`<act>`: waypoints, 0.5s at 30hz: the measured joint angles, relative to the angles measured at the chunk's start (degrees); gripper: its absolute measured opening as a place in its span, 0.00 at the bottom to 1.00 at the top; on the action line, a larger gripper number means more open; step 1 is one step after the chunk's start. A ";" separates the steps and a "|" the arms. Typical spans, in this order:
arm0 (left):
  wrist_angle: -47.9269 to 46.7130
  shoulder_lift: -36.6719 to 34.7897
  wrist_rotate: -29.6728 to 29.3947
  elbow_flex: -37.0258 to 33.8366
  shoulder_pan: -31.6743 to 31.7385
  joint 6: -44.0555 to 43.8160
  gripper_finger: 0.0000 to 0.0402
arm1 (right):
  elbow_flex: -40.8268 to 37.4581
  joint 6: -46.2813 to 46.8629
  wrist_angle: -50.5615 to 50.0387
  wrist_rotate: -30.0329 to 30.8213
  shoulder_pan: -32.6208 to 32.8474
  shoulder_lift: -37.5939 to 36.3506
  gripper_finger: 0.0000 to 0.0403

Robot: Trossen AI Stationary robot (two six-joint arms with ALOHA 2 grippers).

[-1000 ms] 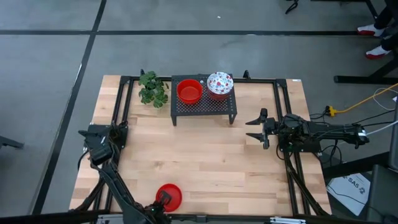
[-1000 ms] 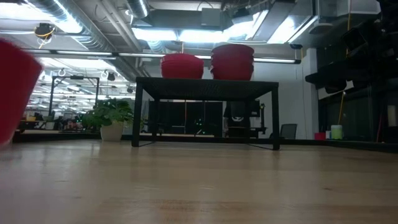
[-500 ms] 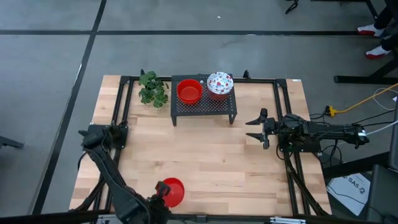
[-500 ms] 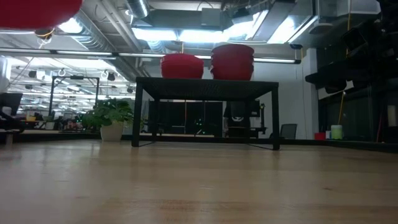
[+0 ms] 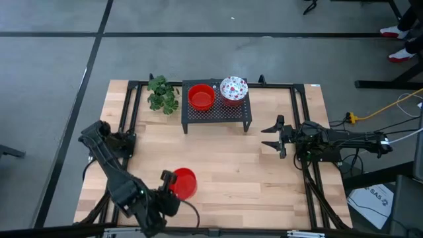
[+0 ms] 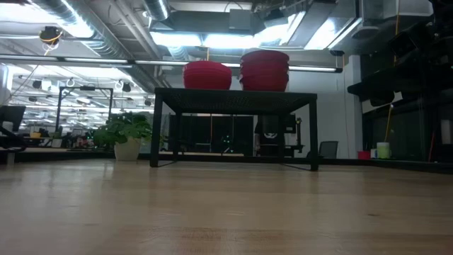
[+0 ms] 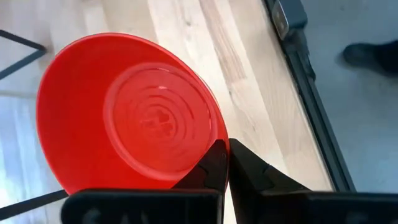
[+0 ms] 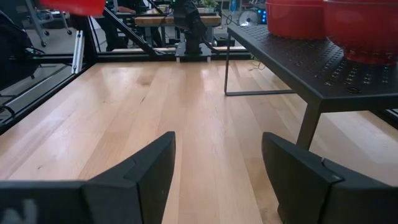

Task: Pick & Place Mini bowls
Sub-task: Stack the red bowl on the top of the red bowl on the shelf

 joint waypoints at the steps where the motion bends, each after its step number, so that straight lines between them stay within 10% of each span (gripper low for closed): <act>1: -0.02 -0.73 -0.02 0.00 0.36 0.02 0.01 | 0.01 0.00 0.00 0.02 0.00 0.01 0.59; 15: -5.84 -7.27 -3.61 0.02 9.14 1.69 0.01 | 0.01 -0.02 0.00 -0.01 0.02 0.01 0.59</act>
